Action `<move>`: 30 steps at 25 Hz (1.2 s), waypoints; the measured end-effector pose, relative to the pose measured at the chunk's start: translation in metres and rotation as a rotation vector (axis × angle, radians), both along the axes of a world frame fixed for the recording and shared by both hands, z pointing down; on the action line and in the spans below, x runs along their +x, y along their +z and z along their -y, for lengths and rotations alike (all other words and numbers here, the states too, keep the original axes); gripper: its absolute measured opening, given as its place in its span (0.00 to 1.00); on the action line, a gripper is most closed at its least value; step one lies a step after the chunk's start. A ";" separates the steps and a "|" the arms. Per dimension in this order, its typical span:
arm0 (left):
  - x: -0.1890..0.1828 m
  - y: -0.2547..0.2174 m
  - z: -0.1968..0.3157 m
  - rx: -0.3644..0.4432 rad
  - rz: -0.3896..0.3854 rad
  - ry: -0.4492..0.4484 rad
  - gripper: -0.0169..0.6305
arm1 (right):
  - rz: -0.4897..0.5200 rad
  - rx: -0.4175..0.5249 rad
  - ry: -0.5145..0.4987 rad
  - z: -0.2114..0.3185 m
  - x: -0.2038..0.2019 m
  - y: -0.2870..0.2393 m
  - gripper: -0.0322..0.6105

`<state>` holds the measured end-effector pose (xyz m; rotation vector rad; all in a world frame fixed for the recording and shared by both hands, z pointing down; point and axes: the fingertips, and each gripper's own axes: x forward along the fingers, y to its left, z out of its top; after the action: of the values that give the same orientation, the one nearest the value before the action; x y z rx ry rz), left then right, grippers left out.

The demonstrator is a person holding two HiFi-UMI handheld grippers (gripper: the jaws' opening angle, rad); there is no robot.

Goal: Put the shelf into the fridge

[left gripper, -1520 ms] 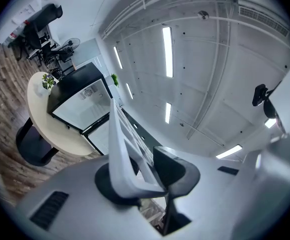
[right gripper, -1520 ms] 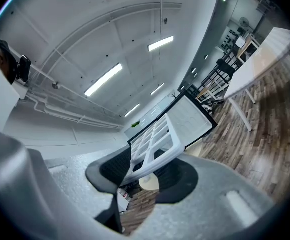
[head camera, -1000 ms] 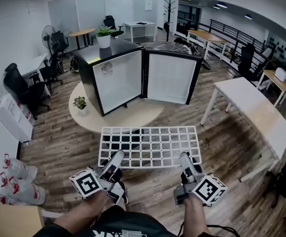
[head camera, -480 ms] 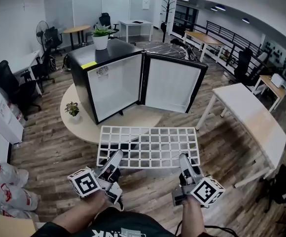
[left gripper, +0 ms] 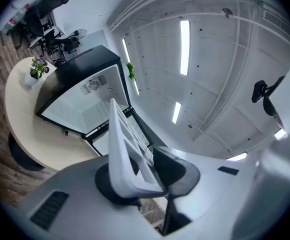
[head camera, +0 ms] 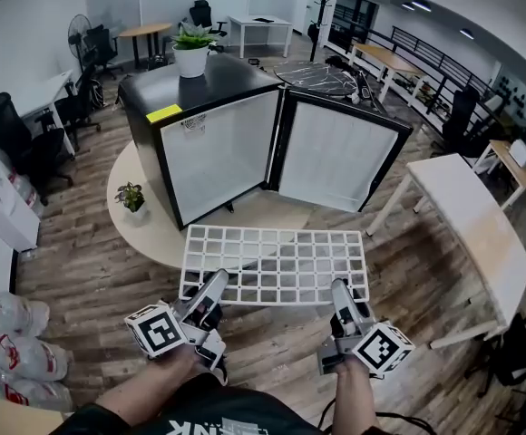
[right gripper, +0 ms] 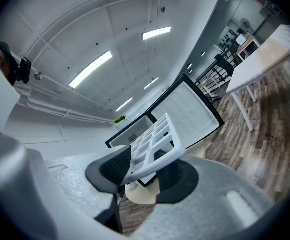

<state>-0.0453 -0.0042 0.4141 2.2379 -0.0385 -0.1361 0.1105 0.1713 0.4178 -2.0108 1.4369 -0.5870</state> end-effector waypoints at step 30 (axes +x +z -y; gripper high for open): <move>0.080 0.018 0.183 -0.052 -0.001 -0.031 0.17 | 0.032 -0.173 0.046 0.173 0.101 0.034 0.27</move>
<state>0.0345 -0.1871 0.4323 2.1860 -0.0751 -0.1513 0.2114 -0.0017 0.4517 -2.1515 1.3573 -0.7430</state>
